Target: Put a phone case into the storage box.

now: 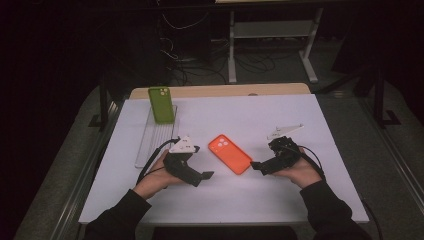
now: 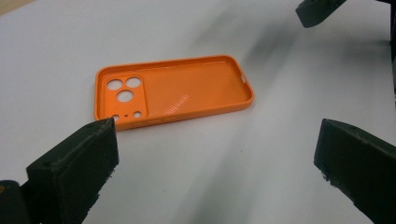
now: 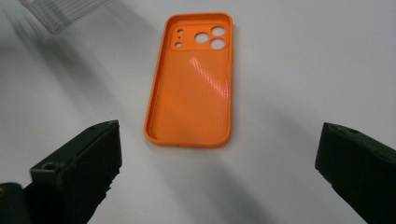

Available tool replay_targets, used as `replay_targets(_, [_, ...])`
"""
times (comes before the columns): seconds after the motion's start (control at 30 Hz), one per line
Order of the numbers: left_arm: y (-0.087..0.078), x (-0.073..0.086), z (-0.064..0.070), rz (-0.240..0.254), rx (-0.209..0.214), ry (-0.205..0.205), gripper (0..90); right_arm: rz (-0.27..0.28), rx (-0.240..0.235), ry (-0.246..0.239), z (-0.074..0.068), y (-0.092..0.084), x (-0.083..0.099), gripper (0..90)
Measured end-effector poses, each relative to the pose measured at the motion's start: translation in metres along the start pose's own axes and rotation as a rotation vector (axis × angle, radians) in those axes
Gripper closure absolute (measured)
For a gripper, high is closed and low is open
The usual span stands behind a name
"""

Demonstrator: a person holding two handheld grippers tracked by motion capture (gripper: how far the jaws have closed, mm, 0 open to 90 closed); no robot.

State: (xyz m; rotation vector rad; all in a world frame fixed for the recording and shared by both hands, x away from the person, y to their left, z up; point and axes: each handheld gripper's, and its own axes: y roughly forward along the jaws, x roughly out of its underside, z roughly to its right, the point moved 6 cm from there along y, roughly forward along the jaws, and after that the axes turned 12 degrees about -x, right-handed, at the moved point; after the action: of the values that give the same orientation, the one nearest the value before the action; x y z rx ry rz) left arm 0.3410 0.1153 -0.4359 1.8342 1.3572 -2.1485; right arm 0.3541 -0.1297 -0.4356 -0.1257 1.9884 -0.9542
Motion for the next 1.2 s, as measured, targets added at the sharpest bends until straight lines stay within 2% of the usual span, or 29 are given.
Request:
replay_targets(0.17, [0.0,0.0,0.0,0.002,0.001,0.0,0.0,0.007,0.0,0.002,0.0,0.006,-0.014,0.0])
replay_targets(0.43, [0.0,0.0,0.0,0.003,0.002,0.0,0.0,-0.011,0.015,-0.001,0.0,0.02,-0.03,0.0])
replay_targets(0.73, [-0.001,-0.001,0.0,0.007,0.003,0.0,0.0,-0.041,0.023,-0.001,-0.003,0.038,-0.042,0.0])
replay_targets(0.77, [-0.001,-0.001,0.0,0.007,0.003,0.0,0.0,-0.042,0.027,-0.012,-0.002,0.04,-0.044,0.0])
replay_targets(0.9, [-0.001,0.0,-0.001,0.002,-0.001,0.005,0.0,-0.047,0.035,0.005,-0.003,0.044,-0.047,0.0])
replay_targets(1.03, [0.0,0.0,-0.001,0.003,0.006,-0.006,0.0,-0.054,0.042,0.01,-0.004,0.049,-0.049,0.0])
replay_targets(1.2, [0.0,0.0,0.0,0.0,0.004,0.002,0.0,-0.073,0.056,0.008,-0.004,0.055,-0.051,0.0])
